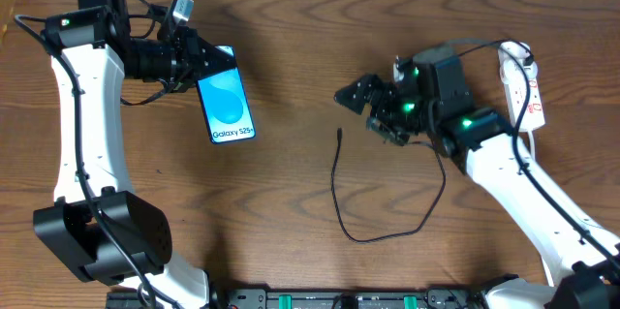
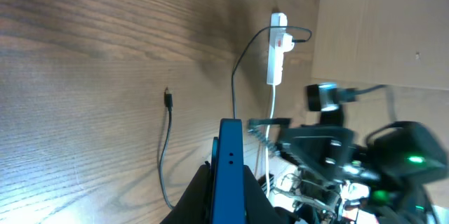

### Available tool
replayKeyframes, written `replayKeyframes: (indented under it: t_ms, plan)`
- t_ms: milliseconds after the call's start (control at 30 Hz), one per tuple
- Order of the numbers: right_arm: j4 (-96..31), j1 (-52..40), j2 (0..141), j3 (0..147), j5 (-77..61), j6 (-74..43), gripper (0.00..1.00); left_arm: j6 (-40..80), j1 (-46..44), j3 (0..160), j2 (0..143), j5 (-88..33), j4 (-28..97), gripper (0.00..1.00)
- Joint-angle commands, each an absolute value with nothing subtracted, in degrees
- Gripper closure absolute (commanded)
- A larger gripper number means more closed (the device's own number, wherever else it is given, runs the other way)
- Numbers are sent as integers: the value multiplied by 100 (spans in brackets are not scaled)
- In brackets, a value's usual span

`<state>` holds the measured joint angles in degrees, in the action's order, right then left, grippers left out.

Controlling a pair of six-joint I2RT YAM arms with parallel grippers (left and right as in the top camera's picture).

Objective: Plug charger to phone and switch on socket
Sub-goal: 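Move the right gripper down over the black cable's connector end, then close the right gripper on the cable connector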

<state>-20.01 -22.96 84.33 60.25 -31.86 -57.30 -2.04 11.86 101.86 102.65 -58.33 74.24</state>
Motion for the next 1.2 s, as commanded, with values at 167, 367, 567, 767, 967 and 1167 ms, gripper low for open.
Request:
replayKeyframes:
  t_ms: [167, 367, 567, 767, 967, 1167]
  plan:
    - [-4836, -2639, 9380, 8307, -2338, -3769, 1, -432, 1225, 10202, 10265, -5929, 7446, 92]
    - [-5920, -2978, 10567, 9382, -1953, -3424, 1, -454, 1227, 10202, 10265, -5929, 7435, 93]
    - [-5990, -3109, 11389, 9539, -1758, -3590, 3, -454, 1227, 10202, 10265, -5927, 7435, 93]
    - [-6010, -3199, 11817, 9535, -1269, -3767, 6, -454, 1227, 10202, 10265, -5927, 7430, 93]
    - [-5981, -3503, 12116, 9526, -670, -4174, 7, -454, 1227, 10202, 10265, -5927, 7432, 92]
    - [-5754, -3732, 12348, 9513, -451, -4270, 10, -454, 1225, 10202, 10265, -5924, 7435, 93]
